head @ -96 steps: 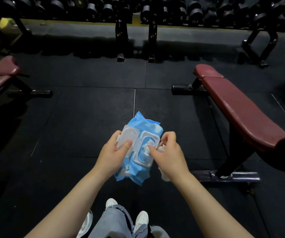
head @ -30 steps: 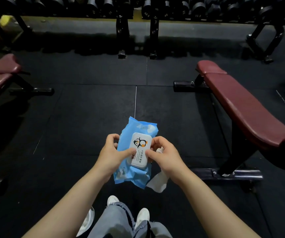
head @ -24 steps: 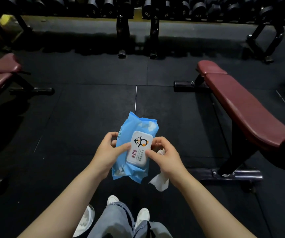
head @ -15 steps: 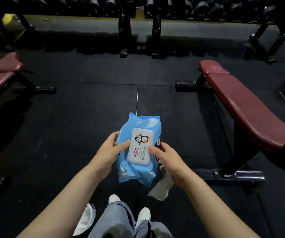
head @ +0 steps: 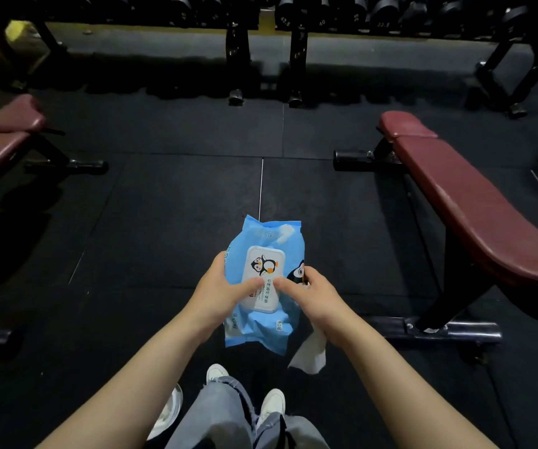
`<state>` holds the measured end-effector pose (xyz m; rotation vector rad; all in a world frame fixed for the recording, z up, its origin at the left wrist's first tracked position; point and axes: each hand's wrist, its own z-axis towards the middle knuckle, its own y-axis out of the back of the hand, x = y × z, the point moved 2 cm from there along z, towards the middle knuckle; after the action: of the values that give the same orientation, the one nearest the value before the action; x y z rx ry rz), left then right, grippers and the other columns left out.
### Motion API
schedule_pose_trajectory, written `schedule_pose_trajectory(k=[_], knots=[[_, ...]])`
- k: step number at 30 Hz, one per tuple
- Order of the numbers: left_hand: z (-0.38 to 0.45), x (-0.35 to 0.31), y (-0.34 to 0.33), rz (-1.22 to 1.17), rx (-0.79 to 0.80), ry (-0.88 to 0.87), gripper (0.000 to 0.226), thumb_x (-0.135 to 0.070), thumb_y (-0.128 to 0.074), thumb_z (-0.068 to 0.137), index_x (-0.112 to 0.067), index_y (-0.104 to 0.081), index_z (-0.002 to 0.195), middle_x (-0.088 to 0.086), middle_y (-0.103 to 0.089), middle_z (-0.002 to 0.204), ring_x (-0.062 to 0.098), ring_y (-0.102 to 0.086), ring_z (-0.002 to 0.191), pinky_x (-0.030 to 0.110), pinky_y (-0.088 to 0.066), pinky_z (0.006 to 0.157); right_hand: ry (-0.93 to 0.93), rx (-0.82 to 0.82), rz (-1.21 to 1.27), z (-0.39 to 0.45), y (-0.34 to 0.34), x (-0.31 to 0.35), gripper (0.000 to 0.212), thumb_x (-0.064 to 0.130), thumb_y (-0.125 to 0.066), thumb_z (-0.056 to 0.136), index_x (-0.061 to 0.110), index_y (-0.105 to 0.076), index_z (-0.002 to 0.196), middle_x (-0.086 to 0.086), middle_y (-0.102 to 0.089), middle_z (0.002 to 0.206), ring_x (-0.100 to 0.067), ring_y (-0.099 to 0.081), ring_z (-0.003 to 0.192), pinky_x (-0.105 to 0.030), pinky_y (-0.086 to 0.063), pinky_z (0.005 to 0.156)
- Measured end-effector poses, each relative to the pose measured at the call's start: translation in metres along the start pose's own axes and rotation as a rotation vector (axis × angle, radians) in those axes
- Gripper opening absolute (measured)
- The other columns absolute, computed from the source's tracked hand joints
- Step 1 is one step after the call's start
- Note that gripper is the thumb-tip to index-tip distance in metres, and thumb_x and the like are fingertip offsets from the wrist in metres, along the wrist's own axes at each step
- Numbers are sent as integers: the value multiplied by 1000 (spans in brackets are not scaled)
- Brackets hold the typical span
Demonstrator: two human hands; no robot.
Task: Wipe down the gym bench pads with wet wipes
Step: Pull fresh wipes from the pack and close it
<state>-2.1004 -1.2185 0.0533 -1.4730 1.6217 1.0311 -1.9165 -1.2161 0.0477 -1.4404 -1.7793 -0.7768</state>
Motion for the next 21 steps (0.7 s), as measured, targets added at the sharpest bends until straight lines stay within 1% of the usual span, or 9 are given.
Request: schedule_pose_trajectory(k=[3, 5, 7, 9, 11, 13, 16, 19, 21], knots=[[9, 5, 1, 13, -34, -3, 50, -18, -80, 81, -26, -51, 120, -6, -68, 112, 13, -69, 101, 39, -60, 84, -19, -19, -29, 9, -2, -2, 33, 36, -72, 85, 24, -58, 113, 4, -72, 107, -13, -71, 93, -41, -58, 87], [24, 10, 3, 45, -45, -7, 51, -20, -81, 80, -26, -50, 120, -4, -68, 115, 13, -68, 102, 40, -59, 86, -10, -69, -102, 23, -3, -1, 41, 40, -72, 84, 22, -57, 117, 5, -70, 111, -12, -69, 95, -39, -57, 87], [45, 18, 11, 142, -73, 5, 65, -23, -82, 79, -23, -45, 132, -2, -62, 128, 14, -64, 110, 41, -57, 90, 15, -165, -314, 42, 2, 2, 58, 50, -69, 83, 22, -51, 130, 5, -62, 121, -14, -63, 105, -36, -53, 91], [65, 25, 21, 295, -124, 88, 90, -30, -81, 80, -20, -26, 151, 2, -46, 147, 20, -52, 128, 43, -50, 101, -17, -264, -519, 58, 11, 5, 75, 59, -64, 83, 20, -40, 142, -2, -54, 136, -22, -55, 120, -37, -46, 98], [75, 34, 30, 502, -161, 140, 98, -38, -77, 82, -19, -16, 156, 8, -33, 157, 26, -40, 140, 44, -41, 109, -61, -306, -525, 63, 22, 6, 73, 58, -60, 86, 18, -39, 143, -4, -50, 141, -24, -51, 126, -36, -42, 100], [73, 38, 32, 642, -130, 119, 88, -39, -72, 86, -19, -21, 154, 8, -36, 156, 26, -40, 139, 41, -39, 109, -51, -313, -441, 62, 29, 3, 61, 52, -60, 88, 19, -44, 137, -2, -52, 137, -21, -52, 122, -35, -43, 98], [61, 44, 17, 711, -27, 55, 70, -36, -68, 90, -21, -34, 149, 2, -45, 149, 20, -46, 135, 35, -40, 107, -46, -242, -263, 51, 32, -5, 42, 34, -64, 87, 23, -53, 126, 3, -55, 127, -15, -51, 115, -30, -42, 91], [50, 42, -6, 598, 63, -27, 49, -30, -69, 89, -24, -51, 135, -6, -58, 133, 12, -54, 126, 30, -42, 105, -49, -126, -136, 39, 33, -8, 36, 7, -56, 83, 22, -59, 115, 2, -60, 116, -17, -54, 113, -34, -43, 96], [44, 36, -23, 485, 162, -70, 38, -29, -70, 89, -30, -58, 126, -14, -62, 124, 5, -57, 119, 29, -45, 105, 2, -131, -91, 30, 35, -2, 40, -4, -47, 81, 19, -61, 111, 0, -63, 110, -17, -57, 106, -33, -45, 91]])
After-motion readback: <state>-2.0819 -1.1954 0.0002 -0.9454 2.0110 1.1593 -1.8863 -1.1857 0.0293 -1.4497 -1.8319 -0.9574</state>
